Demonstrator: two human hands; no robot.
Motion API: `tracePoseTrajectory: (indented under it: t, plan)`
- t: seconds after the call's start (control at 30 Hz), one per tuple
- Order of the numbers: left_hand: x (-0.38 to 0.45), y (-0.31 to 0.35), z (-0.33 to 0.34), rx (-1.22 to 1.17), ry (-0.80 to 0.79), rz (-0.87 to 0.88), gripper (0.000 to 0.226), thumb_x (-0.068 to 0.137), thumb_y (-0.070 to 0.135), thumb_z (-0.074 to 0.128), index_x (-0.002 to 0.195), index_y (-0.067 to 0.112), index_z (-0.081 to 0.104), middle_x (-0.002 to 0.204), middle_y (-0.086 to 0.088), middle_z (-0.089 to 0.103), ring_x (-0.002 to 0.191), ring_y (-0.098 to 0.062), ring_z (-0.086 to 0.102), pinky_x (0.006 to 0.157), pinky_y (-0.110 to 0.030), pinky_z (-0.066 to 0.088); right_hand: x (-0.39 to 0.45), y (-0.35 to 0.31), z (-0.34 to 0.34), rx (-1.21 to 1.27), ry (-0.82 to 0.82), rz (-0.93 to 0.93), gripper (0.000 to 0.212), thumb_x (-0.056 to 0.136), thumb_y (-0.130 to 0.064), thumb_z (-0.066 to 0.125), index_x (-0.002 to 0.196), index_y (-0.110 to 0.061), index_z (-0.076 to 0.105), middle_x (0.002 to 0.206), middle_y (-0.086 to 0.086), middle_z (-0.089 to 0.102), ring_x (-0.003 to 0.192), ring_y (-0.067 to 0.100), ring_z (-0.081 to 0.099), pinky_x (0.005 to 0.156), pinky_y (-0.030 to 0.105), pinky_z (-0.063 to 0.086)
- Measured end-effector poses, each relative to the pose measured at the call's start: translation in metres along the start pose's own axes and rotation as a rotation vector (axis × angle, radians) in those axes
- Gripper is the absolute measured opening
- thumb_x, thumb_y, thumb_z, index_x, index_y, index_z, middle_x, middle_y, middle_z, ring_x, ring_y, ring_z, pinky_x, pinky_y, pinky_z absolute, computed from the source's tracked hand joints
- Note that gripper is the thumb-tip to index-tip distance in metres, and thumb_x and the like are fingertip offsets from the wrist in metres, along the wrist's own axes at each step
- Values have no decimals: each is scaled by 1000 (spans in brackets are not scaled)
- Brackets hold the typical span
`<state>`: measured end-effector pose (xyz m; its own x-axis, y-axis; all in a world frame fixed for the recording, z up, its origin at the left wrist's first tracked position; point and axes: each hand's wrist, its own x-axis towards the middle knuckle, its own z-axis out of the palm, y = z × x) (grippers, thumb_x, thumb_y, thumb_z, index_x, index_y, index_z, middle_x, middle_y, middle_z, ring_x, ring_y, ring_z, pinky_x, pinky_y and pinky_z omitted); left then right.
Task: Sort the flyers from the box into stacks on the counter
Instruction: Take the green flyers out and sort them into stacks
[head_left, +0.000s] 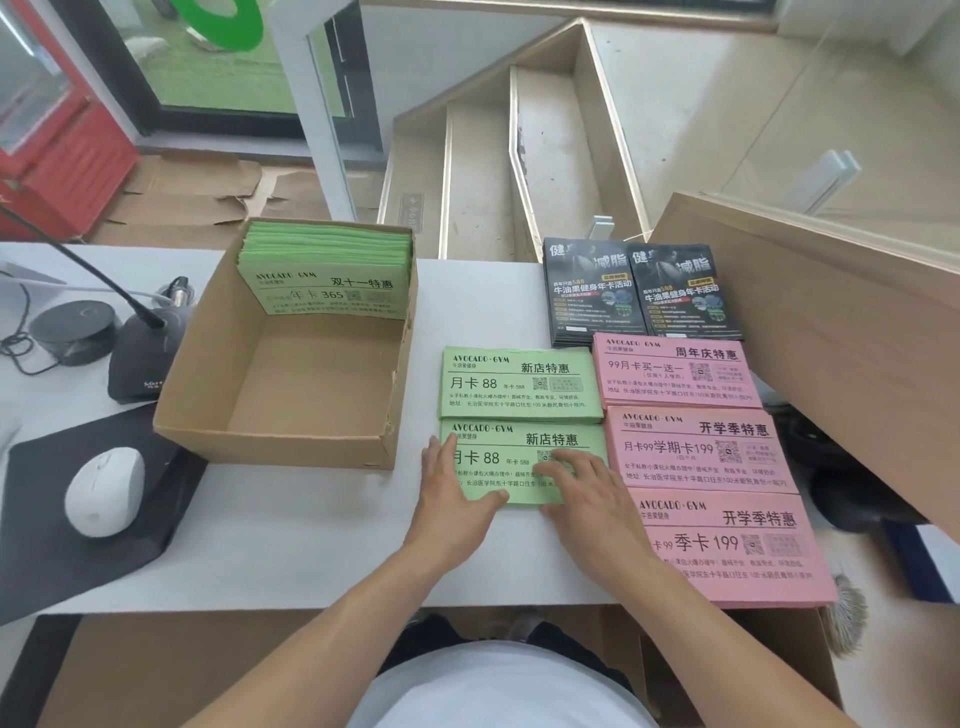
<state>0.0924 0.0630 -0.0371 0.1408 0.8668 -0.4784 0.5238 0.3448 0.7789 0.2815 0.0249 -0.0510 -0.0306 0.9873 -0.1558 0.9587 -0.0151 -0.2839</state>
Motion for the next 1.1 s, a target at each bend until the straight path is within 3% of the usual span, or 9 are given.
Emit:
tracePoseTrajectory:
  t: [0.1,0.23,0.37,0.43,0.57,0.7,0.8,0.93,1.1]
  plan:
    - [-13,9,-10,5,14,88,88,92,33,71,160,31,15,168,17,0,153,1,-7,120,-23,6,2,-6,-11,13,-6,18,47,97,-37,61,141,-35,48,149,-11,40,140,13,32,118,31,22]
    - [-37,29,-44,-184,74,328,46,91,31,74,132,44,56,148,28,47,141,6,37,119,-25,29,26,-34,-33,198,193,-11,40,93,-31,69,133,-31,60,135,-11,55,126,13,48,108,34,40]
    - [-34,42,-100,-419,308,396,39,94,16,71,126,35,60,129,23,65,124,6,56,105,-23,43,78,-92,-50,428,372,-81,60,95,-24,68,150,-24,43,134,-7,57,125,11,48,107,31,40]
    - [-19,39,-127,-423,399,373,41,93,14,72,126,34,59,128,19,66,115,9,60,99,-18,46,110,-124,-56,428,353,-123,63,97,-27,65,154,-23,38,141,-5,53,128,12,44,110,31,37]
    - [27,22,-171,-323,450,242,47,88,18,76,126,36,54,130,17,62,123,-2,57,109,-32,44,171,-178,-62,211,225,-235,55,101,-32,55,154,-23,40,153,-2,45,138,19,38,116,34,27]
    - [75,15,-209,-329,328,48,60,88,23,77,141,26,48,141,5,57,120,-10,58,96,-27,42,221,-205,-55,-119,155,-263,61,99,-27,53,156,-23,32,160,1,35,144,24,31,117,36,20]
    - [105,12,-225,-258,222,-23,74,89,27,76,153,27,39,151,1,49,134,-16,49,107,-31,38,244,-209,-48,-256,105,-215,70,93,-20,56,157,-19,27,162,4,29,143,27,31,116,38,25]
    - [126,12,-231,-268,197,110,93,88,22,76,159,43,19,161,6,36,146,-14,38,119,-36,31,255,-214,-46,-339,134,-204,68,91,-15,53,155,-18,31,156,4,35,136,29,38,111,40,31]
    - [140,8,-226,-260,189,172,82,89,16,73,155,39,29,158,8,39,146,-10,35,120,-33,28,265,-215,-44,-332,193,-188,57,88,-15,57,144,-17,48,142,3,50,123,28,49,106,40,36]
